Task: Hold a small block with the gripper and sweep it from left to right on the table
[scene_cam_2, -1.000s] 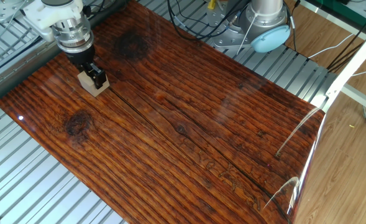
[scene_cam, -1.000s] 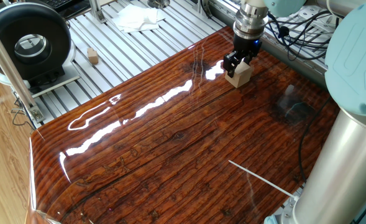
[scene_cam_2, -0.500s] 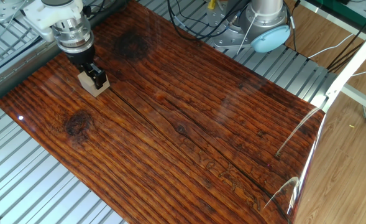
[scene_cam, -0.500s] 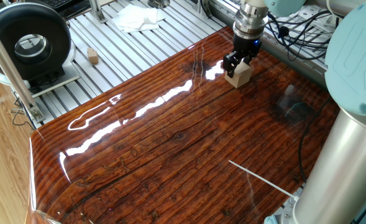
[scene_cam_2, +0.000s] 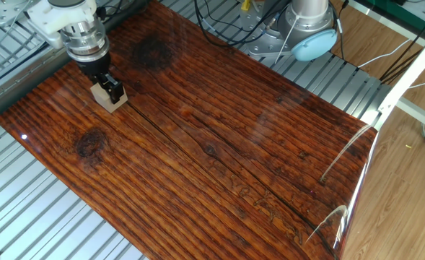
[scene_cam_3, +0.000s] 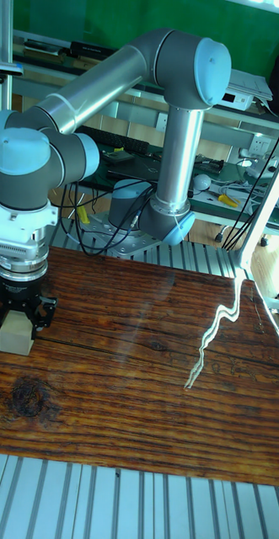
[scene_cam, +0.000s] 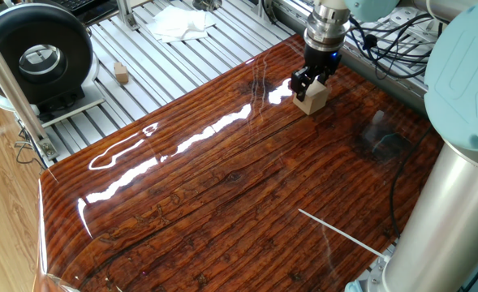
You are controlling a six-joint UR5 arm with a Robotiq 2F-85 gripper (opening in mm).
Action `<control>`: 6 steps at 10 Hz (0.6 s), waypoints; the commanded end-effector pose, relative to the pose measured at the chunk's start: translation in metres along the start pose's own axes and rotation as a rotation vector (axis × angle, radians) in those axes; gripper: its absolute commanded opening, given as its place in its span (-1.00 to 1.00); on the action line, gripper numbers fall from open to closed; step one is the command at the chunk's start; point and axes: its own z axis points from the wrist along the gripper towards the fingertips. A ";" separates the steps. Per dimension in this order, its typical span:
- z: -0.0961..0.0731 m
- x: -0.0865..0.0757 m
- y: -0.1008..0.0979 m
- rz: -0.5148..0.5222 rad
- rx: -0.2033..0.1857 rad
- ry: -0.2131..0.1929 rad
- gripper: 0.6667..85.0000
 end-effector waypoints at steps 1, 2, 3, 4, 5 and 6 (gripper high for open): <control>-0.001 -0.001 0.002 0.008 -0.011 -0.005 -0.99; -0.001 -0.001 0.003 0.008 -0.011 -0.005 -0.99; -0.001 -0.001 0.003 0.008 -0.013 -0.005 -0.99; -0.001 -0.001 0.004 0.010 -0.013 -0.005 -0.99; -0.001 -0.001 0.004 0.010 -0.013 -0.005 -0.99; -0.001 -0.001 0.005 0.010 -0.014 -0.005 -0.99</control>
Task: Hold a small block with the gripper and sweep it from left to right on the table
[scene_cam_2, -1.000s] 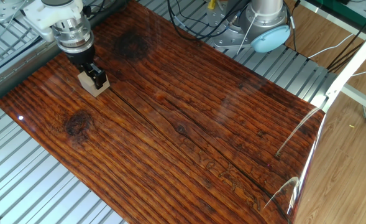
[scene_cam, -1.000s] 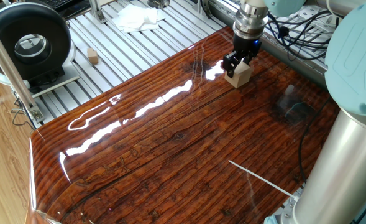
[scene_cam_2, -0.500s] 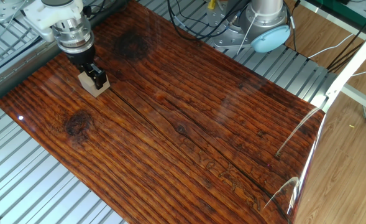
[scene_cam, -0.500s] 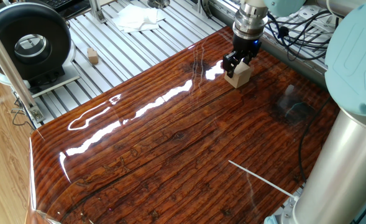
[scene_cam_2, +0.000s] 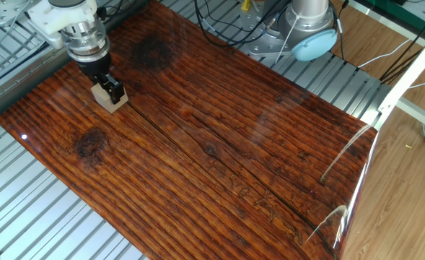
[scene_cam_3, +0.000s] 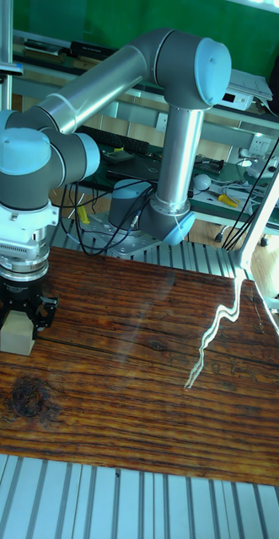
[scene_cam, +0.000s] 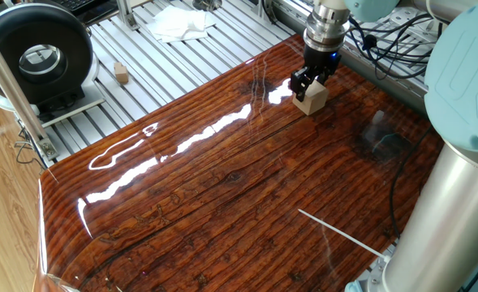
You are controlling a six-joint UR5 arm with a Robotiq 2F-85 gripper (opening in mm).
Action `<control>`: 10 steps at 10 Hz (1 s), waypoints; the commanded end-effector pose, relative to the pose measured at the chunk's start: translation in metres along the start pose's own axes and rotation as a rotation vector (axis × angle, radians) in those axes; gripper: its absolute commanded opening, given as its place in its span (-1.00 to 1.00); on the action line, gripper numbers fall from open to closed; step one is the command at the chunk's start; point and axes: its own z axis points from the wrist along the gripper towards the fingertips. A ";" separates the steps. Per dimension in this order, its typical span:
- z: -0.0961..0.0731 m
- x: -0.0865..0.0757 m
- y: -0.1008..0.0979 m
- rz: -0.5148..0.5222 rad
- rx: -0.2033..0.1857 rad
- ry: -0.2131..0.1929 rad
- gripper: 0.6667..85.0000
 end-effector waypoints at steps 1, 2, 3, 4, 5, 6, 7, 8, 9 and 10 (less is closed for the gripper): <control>-0.001 -0.001 0.003 0.008 -0.012 -0.005 -0.99; -0.001 -0.001 0.004 0.010 -0.011 -0.004 -0.99; -0.001 -0.001 0.004 0.010 -0.011 -0.004 -0.99; -0.001 -0.002 0.005 0.010 -0.011 -0.004 -0.99; -0.002 -0.002 0.005 0.011 -0.011 -0.004 -0.99; -0.002 -0.002 0.005 0.011 -0.013 -0.004 -0.99; -0.002 -0.002 0.005 0.011 -0.013 -0.004 -0.99; -0.002 -0.002 0.006 0.013 -0.014 -0.003 -0.99; -0.002 -0.002 0.007 0.013 -0.016 -0.003 -0.99; -0.002 -0.002 0.007 0.013 -0.016 -0.003 -0.99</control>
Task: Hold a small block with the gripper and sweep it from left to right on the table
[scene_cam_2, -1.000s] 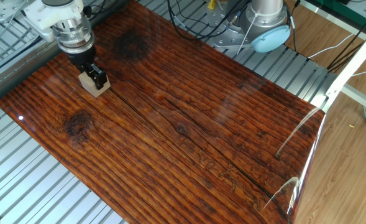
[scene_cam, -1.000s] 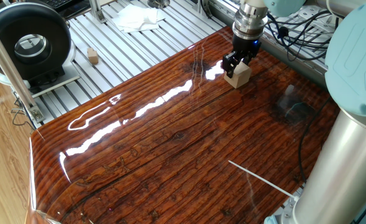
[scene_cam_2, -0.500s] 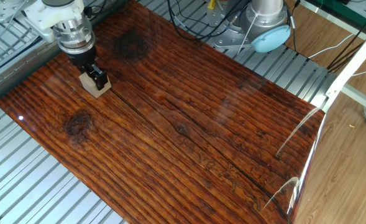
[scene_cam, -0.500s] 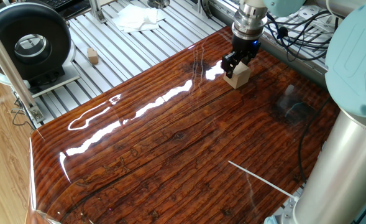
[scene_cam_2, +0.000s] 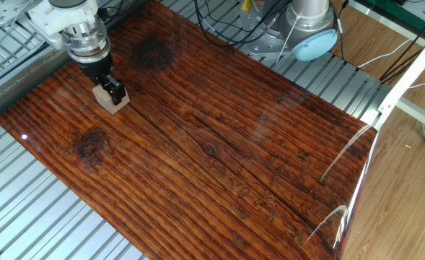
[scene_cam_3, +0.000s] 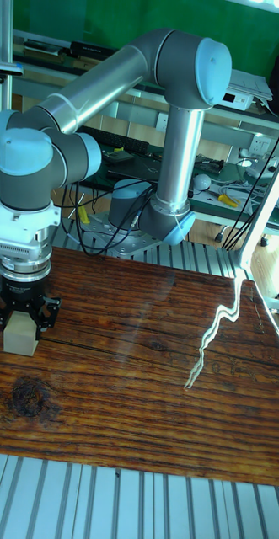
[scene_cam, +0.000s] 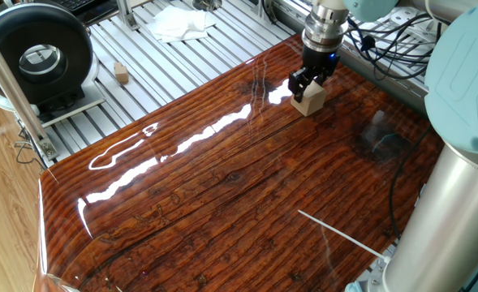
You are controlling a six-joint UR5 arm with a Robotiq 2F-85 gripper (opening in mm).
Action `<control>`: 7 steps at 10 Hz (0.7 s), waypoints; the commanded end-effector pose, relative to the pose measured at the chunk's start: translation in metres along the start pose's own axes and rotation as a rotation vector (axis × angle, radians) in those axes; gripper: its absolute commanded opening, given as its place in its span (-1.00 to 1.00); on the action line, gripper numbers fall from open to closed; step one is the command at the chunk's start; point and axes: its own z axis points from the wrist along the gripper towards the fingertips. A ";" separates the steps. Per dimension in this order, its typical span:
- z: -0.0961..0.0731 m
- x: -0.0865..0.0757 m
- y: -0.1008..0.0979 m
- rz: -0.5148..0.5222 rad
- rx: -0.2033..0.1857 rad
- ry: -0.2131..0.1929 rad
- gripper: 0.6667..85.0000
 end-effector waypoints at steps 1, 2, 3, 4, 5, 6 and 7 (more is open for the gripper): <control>-0.001 -0.002 0.003 0.008 -0.012 -0.005 -0.99; -0.001 -0.002 0.003 0.008 -0.012 -0.005 -0.99; -0.002 -0.002 0.003 0.010 -0.012 -0.005 -0.99; -0.001 -0.002 0.004 0.010 -0.010 -0.005 -0.99; -0.001 -0.002 0.005 0.013 -0.007 -0.005 -0.99; 0.000 -0.002 0.006 0.014 -0.006 -0.006 -0.99; 0.000 -0.002 0.006 0.016 -0.004 -0.006 -0.99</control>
